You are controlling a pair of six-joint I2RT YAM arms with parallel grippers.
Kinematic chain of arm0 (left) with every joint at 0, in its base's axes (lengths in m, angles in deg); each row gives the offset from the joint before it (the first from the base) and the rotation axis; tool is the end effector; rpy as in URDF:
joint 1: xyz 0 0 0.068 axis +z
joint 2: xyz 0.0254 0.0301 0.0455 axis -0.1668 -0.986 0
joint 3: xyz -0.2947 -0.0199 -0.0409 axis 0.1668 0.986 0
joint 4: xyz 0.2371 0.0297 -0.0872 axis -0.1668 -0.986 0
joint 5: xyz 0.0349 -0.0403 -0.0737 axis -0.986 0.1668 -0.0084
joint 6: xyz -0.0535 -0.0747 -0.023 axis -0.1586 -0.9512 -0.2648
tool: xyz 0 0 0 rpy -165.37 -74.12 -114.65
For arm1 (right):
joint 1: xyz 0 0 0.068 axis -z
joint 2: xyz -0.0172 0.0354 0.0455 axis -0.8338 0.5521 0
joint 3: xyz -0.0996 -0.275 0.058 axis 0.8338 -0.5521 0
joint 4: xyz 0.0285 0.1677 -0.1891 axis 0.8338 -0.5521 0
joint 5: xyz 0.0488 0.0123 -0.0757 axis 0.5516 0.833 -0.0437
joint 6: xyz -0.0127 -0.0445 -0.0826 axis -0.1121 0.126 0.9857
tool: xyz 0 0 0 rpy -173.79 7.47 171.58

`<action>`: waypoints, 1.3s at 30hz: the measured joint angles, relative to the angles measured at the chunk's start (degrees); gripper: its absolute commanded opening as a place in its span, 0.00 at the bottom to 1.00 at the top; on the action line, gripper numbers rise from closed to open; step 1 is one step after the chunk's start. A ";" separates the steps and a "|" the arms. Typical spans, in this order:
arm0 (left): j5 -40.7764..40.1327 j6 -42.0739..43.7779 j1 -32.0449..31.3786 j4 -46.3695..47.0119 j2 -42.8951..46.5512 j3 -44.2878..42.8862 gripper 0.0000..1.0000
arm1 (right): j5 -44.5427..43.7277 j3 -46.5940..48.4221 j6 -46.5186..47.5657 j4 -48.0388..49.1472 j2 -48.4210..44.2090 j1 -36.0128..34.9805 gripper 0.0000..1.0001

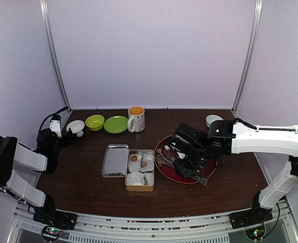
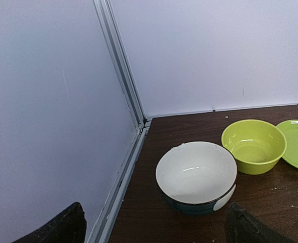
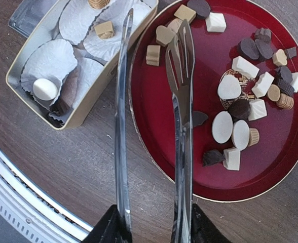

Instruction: Pack the chocolate

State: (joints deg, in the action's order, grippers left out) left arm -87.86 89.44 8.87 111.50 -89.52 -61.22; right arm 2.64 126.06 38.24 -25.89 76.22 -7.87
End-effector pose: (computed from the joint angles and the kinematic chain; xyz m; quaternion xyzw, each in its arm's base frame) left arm 0.2935 0.0159 0.1978 -0.0523 0.7422 0.0991 0.6608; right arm 0.1439 0.2766 0.2523 -0.3015 0.9334 0.0929 0.1708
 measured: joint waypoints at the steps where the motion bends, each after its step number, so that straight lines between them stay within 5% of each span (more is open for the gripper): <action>1: 0.00 0.00 0.00 0.00 0.00 0.00 0.98 | 0.00 -0.28 -0.17 0.00 0.31 0.15 0.40; 39: 0.00 0.00 0.00 0.00 0.00 0.00 0.98 | -0.92 1.33 0.33 0.74 10.88 2.49 0.29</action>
State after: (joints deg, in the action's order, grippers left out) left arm -87.86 89.44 8.87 111.50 -89.52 -61.22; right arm 1.72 127.39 38.56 -25.15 87.10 -5.38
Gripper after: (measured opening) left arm 0.978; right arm 0.324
